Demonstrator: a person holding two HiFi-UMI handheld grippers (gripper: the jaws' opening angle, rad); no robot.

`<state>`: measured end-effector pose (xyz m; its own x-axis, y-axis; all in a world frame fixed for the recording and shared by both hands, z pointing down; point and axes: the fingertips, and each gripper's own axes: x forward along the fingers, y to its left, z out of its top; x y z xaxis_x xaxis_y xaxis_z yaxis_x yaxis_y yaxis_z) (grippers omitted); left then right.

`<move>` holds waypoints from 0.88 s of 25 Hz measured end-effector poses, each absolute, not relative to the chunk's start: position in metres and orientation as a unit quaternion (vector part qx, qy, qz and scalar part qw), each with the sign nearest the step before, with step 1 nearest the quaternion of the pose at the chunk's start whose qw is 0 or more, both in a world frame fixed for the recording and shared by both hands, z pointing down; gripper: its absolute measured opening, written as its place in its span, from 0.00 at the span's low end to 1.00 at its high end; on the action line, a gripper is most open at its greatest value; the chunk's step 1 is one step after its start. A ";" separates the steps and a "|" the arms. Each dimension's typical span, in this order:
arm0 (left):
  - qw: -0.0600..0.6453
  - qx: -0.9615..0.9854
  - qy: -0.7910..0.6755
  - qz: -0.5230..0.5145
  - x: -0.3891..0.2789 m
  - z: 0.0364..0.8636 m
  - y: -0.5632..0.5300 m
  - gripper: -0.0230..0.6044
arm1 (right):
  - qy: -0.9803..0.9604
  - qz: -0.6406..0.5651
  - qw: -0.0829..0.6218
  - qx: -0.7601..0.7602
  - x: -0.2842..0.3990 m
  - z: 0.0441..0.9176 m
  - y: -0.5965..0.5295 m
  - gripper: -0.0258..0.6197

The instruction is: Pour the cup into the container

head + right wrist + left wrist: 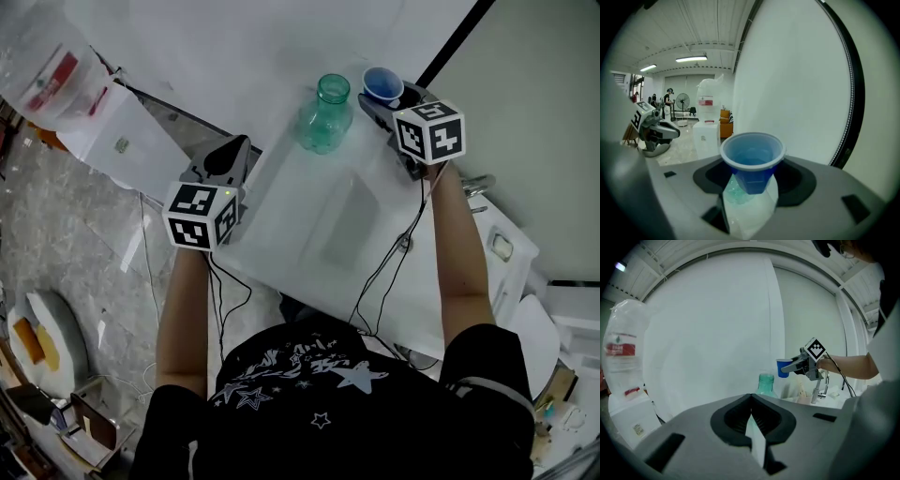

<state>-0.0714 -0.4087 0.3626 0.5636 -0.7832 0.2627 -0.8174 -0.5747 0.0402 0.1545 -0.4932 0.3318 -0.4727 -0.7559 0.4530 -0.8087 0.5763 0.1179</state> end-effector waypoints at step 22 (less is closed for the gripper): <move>0.110 0.876 -0.455 0.116 -0.079 0.393 -0.418 0.05 | -0.784 -0.089 0.386 0.479 0.145 0.350 -0.527 0.47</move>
